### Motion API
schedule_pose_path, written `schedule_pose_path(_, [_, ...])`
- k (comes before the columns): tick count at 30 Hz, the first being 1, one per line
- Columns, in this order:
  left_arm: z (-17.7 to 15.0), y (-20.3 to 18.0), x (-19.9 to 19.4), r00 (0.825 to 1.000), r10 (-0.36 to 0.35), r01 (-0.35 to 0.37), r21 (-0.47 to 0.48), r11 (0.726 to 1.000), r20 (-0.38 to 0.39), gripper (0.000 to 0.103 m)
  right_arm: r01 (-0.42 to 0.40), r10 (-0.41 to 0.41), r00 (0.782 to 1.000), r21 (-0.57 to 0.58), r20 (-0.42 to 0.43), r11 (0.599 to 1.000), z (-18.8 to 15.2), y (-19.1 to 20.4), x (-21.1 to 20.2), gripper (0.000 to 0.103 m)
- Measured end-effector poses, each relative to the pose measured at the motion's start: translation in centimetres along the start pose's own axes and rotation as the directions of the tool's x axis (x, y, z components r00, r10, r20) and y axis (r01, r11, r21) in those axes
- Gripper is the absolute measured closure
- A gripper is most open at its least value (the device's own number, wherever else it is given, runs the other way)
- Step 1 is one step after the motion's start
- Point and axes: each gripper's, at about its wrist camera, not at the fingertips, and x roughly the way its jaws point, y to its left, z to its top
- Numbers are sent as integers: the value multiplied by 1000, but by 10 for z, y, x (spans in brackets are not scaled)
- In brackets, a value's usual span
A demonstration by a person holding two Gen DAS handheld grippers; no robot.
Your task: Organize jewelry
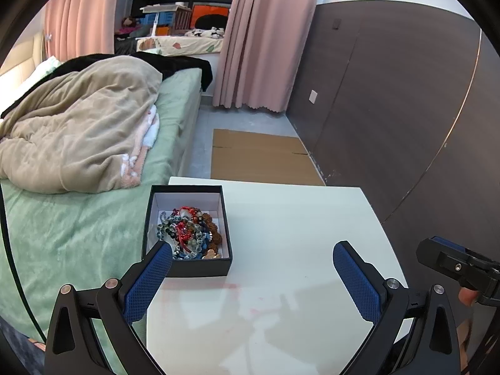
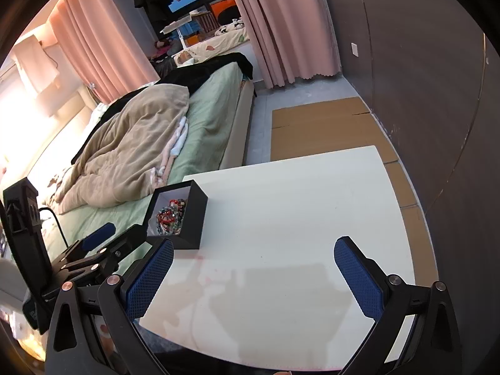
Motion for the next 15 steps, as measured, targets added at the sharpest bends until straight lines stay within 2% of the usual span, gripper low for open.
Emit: schedule_pose_path(15, [-2, -3, -4, 1000, 1, -1, 15, 1000, 11, 1, 19, -19, 1000, -23, -3, 1000, 3, -1, -3, 0])
